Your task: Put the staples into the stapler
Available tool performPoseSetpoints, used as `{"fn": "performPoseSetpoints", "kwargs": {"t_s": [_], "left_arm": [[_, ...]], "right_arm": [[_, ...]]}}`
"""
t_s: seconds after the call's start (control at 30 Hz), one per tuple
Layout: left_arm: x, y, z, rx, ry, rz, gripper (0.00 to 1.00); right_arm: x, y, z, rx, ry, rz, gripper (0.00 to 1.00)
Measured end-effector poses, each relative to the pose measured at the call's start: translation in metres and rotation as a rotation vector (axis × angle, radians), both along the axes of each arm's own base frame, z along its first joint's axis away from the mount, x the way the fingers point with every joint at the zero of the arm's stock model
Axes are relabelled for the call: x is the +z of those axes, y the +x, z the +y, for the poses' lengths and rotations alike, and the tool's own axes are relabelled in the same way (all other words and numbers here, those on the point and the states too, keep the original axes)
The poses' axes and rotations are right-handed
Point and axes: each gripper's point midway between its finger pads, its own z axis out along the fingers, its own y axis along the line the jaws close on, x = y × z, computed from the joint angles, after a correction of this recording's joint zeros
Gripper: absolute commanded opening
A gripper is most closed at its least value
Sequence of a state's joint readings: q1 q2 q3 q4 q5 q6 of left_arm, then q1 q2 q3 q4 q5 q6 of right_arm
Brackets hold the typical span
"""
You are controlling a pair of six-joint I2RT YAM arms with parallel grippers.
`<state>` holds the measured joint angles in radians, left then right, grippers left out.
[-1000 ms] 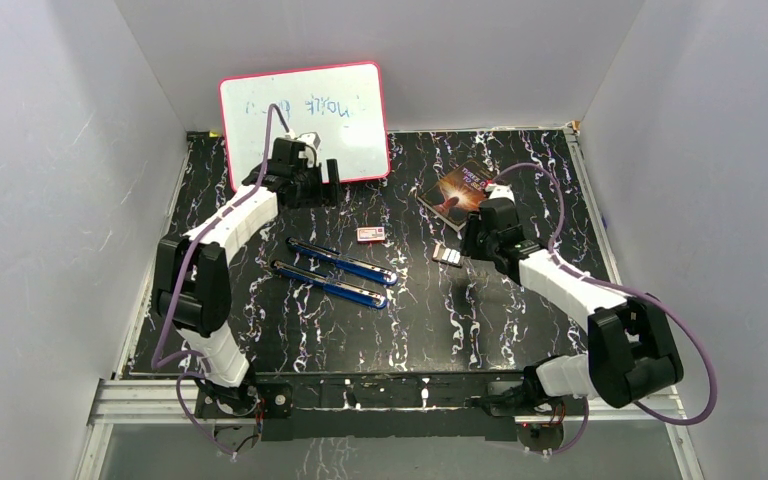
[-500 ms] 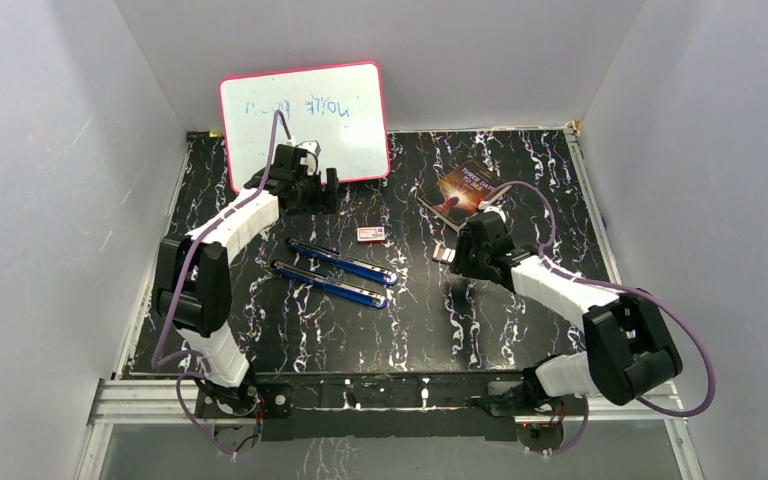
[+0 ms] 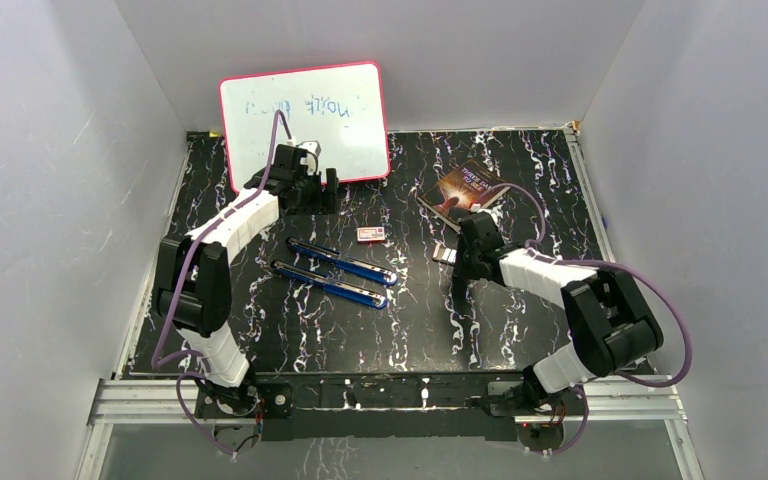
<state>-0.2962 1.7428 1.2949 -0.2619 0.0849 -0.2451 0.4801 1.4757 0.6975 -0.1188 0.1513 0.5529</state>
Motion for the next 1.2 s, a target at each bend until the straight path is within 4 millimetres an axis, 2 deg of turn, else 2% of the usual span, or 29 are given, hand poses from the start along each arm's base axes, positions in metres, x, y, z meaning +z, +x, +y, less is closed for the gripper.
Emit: {"fn": "performPoseSetpoints", "kwargs": {"t_s": [0.5,0.67,0.73,0.9,0.97,1.03,1.2], "left_arm": [[0.0,0.0,0.0,-0.001,0.002,-0.001,0.77],[0.0,0.0,0.001,0.002,0.006,-0.002,0.77],[0.0,0.001,0.002,0.005,0.01,-0.003,0.77],[-0.002,0.0,0.003,0.01,0.016,0.0,0.77],[-0.004,-0.001,0.004,0.01,0.017,0.004,0.77],[-0.004,-0.001,0.004,0.01,0.017,0.005,0.77],[-0.004,-0.002,0.004,0.01,0.018,0.006,0.77]], "right_arm": [[0.0,0.04,-0.003,0.07,-0.134,-0.067,0.2],[0.005,0.038,-0.007,0.108,-0.156,-0.079,0.3],[0.017,0.036,-0.009,0.121,-0.156,-0.113,0.32],[0.069,0.045,-0.005,0.129,-0.104,-0.265,0.37],[0.076,0.048,0.0,0.138,-0.083,-0.28,0.38],[0.074,0.051,0.006,0.148,-0.069,-0.269,0.39],[0.045,0.053,0.023,0.173,-0.075,-0.183,0.39]]}}
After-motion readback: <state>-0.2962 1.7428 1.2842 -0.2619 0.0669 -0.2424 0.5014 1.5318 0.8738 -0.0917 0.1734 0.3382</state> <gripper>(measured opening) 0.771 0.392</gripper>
